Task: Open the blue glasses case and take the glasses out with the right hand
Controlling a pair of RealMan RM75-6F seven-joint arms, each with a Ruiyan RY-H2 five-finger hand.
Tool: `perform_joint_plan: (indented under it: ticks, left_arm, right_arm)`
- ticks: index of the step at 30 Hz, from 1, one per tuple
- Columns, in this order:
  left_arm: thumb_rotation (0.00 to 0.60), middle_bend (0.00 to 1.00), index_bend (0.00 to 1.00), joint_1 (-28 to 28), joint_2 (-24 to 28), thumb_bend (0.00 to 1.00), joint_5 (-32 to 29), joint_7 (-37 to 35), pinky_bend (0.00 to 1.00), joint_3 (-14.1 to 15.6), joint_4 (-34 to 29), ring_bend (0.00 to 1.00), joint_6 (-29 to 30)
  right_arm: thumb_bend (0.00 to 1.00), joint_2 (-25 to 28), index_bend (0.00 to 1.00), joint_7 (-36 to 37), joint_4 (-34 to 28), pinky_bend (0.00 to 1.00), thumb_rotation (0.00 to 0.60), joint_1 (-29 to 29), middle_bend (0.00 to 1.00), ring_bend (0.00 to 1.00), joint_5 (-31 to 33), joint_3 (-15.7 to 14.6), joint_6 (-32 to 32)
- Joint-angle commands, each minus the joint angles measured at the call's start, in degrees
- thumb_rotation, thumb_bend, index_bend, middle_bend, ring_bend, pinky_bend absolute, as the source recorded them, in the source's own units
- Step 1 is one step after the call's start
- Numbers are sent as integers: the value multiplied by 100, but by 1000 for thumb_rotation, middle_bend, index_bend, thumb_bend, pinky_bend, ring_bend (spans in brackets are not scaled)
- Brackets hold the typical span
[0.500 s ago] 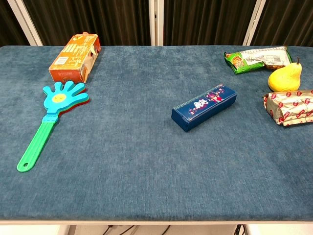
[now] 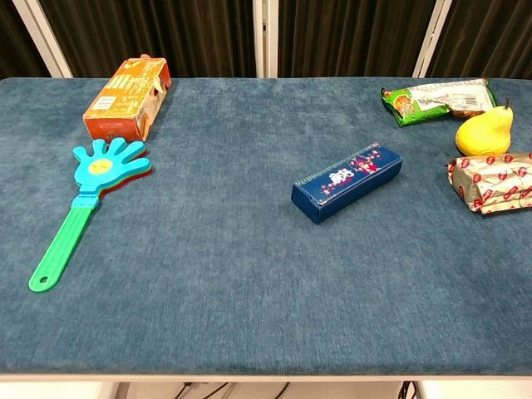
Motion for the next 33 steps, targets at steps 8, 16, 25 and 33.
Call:
perform_joint_plan:
  ticks: [8, 16, 25, 33]
  left_arm:
    - [600, 713, 688, 6, -4, 358, -5, -26, 541, -3, 14, 554, 4]
    - [600, 713, 688, 5, 7, 358, -27, -69, 541, -9, 6, 554, -13]
    - [600, 713, 689, 4, 34, 358, -12, -151, 540, 0, 11, 554, -27]
    - [600, 713, 689, 2, 36, 357, -13, -146, 514, 0, 8, 554, -32]
  right_arm:
    - [245, -698, 81, -1012, -207, 0, 600, 1738, 104, 0, 885, 884, -2510]
    - [292, -1632, 128, -1813, 464, 0, 600, 2741, 125, 0, 2157, 1285, -3736]
    - [343, -2014, 186, -2296, 714, 0, 600, 3181, 155, 0, 2911, 1269, -3926]
    - [347, -2023, 207, -2384, 743, 0, 600, 3366, 170, 0, 3263, 1162, -3931]
